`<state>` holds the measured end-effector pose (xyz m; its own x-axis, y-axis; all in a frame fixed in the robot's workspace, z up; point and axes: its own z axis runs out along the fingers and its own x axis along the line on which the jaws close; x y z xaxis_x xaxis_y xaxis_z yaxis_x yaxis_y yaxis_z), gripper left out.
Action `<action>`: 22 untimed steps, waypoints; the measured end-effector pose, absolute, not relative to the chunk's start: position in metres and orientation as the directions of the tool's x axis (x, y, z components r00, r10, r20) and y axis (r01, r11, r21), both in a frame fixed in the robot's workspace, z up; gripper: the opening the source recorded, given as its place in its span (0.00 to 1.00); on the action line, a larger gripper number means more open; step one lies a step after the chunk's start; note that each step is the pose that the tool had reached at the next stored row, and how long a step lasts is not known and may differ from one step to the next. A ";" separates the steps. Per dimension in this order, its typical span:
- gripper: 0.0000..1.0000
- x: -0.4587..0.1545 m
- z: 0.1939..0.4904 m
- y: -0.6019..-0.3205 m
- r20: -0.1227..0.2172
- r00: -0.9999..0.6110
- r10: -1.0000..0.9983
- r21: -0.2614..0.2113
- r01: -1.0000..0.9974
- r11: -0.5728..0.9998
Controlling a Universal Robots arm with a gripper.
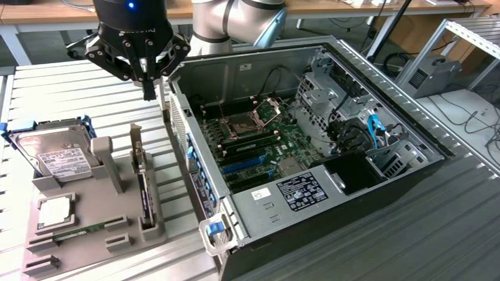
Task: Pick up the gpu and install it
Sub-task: 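Reach for the gpu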
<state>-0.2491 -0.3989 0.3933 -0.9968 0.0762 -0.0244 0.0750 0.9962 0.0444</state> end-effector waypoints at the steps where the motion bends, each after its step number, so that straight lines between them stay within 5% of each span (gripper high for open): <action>1: 0.11 -0.249 0.393 -0.399 -0.024 -0.997 0.076 0.044 0.075 0.996; 22: 0.11 -0.250 0.393 -0.408 -0.024 -0.997 0.076 0.044 0.075 0.996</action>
<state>-0.2505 -0.4077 0.3933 -0.9968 0.0762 -0.0245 0.0751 0.9962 0.0444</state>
